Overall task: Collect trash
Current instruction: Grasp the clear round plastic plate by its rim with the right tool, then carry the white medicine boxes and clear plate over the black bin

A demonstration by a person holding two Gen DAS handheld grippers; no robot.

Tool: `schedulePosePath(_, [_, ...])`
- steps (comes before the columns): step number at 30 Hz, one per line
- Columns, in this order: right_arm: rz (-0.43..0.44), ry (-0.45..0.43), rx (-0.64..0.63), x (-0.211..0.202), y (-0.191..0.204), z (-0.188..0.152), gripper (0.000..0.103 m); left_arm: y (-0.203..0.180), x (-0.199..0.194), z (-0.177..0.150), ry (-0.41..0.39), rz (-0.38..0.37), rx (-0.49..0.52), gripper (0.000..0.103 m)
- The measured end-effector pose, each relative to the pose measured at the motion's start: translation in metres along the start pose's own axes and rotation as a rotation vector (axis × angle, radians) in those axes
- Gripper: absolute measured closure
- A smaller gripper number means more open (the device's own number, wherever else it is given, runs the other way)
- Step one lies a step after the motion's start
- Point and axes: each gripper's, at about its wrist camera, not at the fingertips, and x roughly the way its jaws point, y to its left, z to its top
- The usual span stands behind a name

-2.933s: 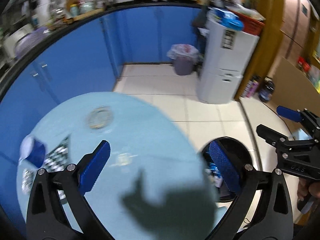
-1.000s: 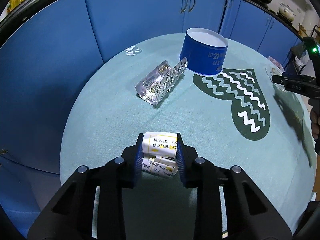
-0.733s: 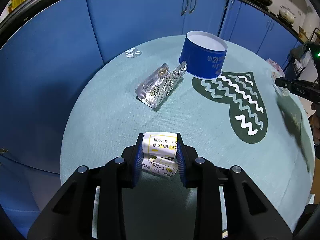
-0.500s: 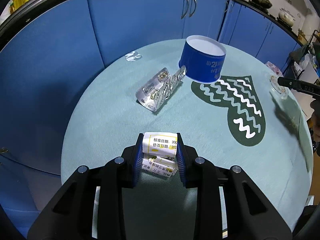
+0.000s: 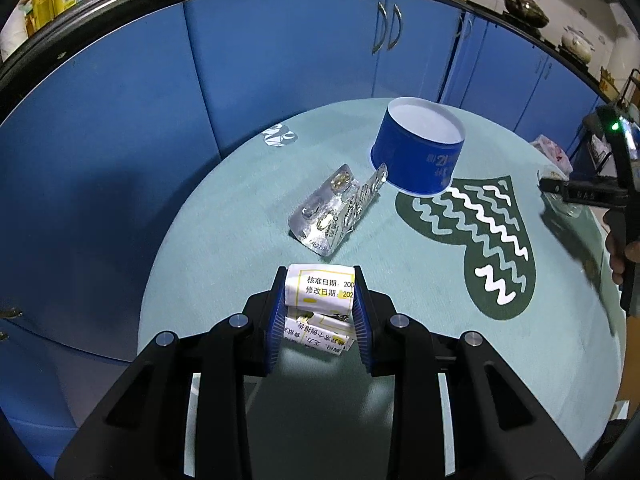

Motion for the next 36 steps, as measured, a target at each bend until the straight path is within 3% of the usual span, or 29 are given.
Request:
schedulePosePath(2, [0.049,0.025,0.075,0.005,-0.014,0.000,0.008,-0.001,0.001,0.001,0.002,-0.004,0.001,0.072])
schedulePosePath(6, [0.029,0.007,0.054,0.003,-0.013,-0.004,0.009,-0.004,0.002,0.001,0.005,-0.008,0.009,0.072])
schedulePosePath(8, [0.041,0.002,0.056,0.000,-0.012,-0.003,0.017,-0.005,0.002,0.002,0.007,-0.015,0.006,0.072])
schedulePosePath(14, [0.060,0.002,0.067,-0.009,-0.014,-0.013,0.017,-0.008,-0.004,0.005,-0.005,-0.021,0.016,0.072])
schedulePosePath(25, [0.067,-0.062,0.043,-0.075,-0.002,-0.047,0.017,-0.032,-0.018,0.004,-0.024,-0.054,0.067,0.072])
schedulePosePath(36, [0.001,-0.105,0.076,-0.138,-0.033,-0.106,0.017,-0.100,-0.043,0.003,-0.058,-0.129,0.197,0.072])
